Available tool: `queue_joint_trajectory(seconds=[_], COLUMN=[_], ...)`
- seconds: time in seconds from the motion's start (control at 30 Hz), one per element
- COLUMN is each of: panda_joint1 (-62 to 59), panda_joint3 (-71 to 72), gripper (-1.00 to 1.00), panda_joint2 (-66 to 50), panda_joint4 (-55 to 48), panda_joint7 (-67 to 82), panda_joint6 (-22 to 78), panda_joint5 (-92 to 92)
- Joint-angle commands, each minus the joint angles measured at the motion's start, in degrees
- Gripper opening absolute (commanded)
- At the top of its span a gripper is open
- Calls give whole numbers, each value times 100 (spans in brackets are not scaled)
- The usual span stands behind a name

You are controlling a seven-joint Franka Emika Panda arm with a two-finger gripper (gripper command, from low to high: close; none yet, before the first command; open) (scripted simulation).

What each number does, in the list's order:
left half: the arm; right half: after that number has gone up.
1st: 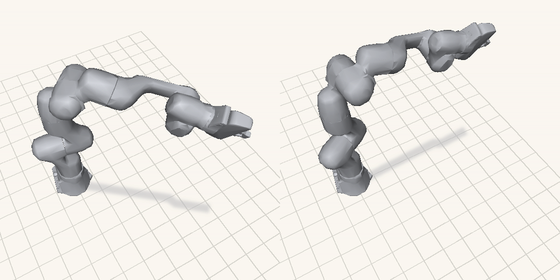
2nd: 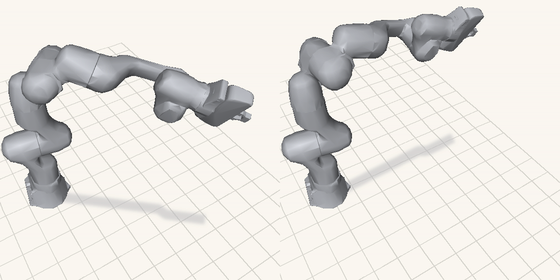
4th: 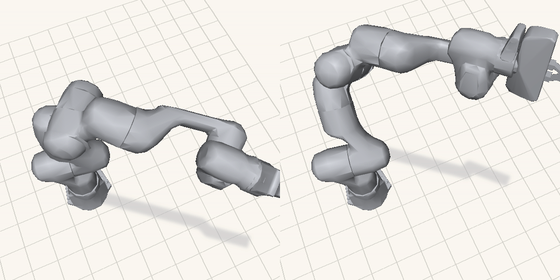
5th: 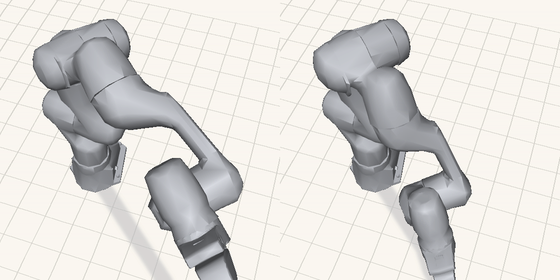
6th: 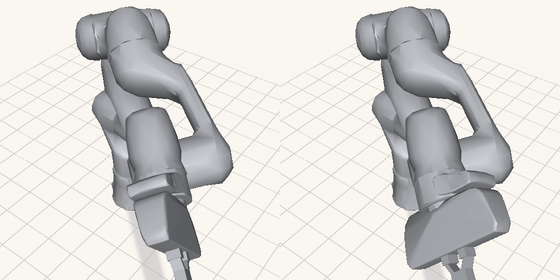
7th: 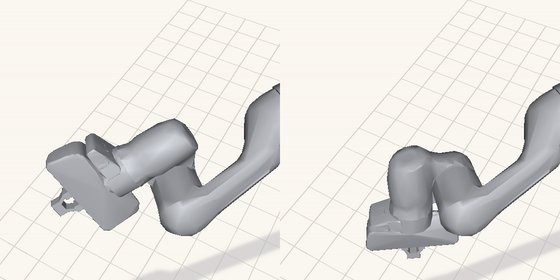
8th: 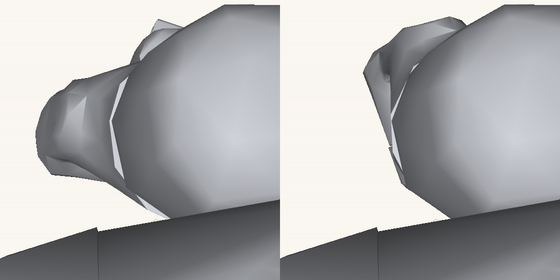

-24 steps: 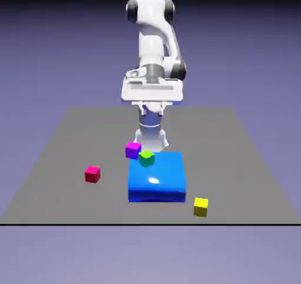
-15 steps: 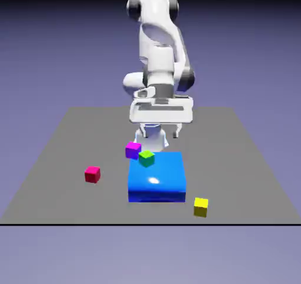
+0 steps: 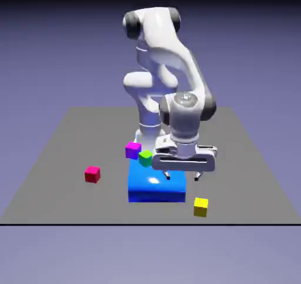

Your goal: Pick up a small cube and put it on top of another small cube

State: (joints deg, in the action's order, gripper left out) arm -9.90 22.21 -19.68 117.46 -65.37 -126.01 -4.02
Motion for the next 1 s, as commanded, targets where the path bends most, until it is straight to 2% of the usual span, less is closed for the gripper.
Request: queue_joint_trajectory(seconds=[0.0, 0.5, 0.67, 0.7, 0.83, 0.97], panda_joint1=[-42, -652, -629, -629, -649, -219], panda_joint3=[88, 1369, 1255, 1255, 1353, 685], gripper=[0, 0, 0, -100, -100, -100], panda_joint2=[-208, -3226, -3449, -3449, -3257, -2951], panda_joint4=[-173, -2683, -2013, -2013, -2590, -2505], panda_joint7=[-91, -1413, -1429, -1429, -1415, -1043], panda_joint6=[191, 2958, 2091, 2091, 2838, 2441], panda_joint5=[-16, -248, -372, -372, -265, 234])
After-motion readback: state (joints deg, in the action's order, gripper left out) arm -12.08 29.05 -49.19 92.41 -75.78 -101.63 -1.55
